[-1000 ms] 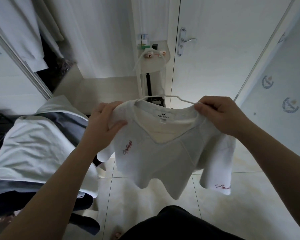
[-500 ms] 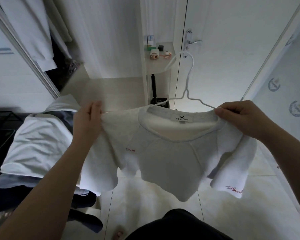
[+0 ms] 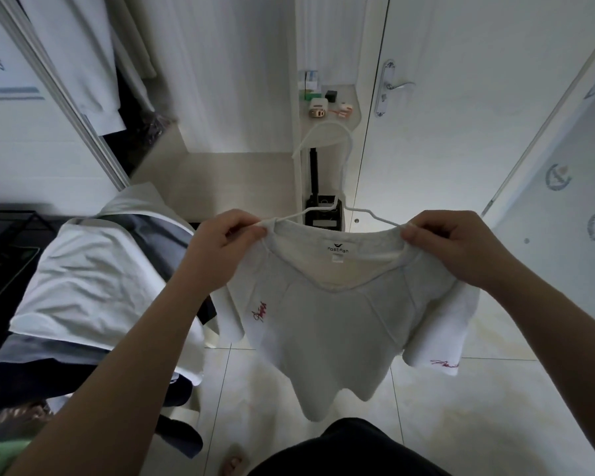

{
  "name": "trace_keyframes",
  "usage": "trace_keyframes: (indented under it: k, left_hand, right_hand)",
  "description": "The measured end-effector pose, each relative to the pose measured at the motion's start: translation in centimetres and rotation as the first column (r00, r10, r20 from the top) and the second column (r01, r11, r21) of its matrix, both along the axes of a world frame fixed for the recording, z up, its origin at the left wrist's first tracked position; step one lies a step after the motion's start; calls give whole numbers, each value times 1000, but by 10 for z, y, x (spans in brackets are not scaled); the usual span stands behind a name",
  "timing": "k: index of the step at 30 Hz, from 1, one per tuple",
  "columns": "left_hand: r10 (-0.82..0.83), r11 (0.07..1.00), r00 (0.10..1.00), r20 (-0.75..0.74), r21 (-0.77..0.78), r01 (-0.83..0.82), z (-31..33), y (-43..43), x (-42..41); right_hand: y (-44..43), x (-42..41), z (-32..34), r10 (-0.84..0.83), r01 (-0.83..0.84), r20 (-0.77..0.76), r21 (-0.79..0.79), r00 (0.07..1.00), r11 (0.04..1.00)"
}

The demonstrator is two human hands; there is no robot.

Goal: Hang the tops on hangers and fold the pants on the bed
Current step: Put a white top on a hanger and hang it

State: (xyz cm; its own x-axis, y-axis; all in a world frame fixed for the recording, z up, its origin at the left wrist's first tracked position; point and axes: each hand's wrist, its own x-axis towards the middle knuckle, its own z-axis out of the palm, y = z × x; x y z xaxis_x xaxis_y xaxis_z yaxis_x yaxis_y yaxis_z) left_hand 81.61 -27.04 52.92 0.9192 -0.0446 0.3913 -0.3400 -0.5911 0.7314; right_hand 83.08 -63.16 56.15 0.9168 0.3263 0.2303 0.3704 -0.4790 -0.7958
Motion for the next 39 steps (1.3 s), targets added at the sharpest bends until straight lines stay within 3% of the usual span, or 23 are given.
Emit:
trace_keyframes:
  k: [3,6,15,21,30,35,39]
  left_hand:
    - [68,996,996,52,-64,-64,0,3,6]
    - [119,991,989,84,-71,-113,4,10,13]
    - [29,998,999,21,56,-30,18,40,45]
    - [34,977,999,-40,212,-25,32,102,116]
    - [46,973,982,184,213,-85,99,194,265]
    - [107,965,944,311,195,-173,158,233,339]
    - [112,986,919,377,77,-151,202,253,370]
  right_hand:
    - [-4,10,-2,30,-30,-31,-14,999,999]
    - [-10,21,-9,36,-43,-43,-162,998,986]
    - [37,61,-20,4,15,69,-269,998,963]
    - [65,115,11,-18,22,24,-171,1000,985]
    - [167,182,126,118,-119,-68,-13,991,993]
    - [237,224,169,74,-64,-31,253,997,965]
    - [284,255,201,29,-26,-1,346,1000,938]
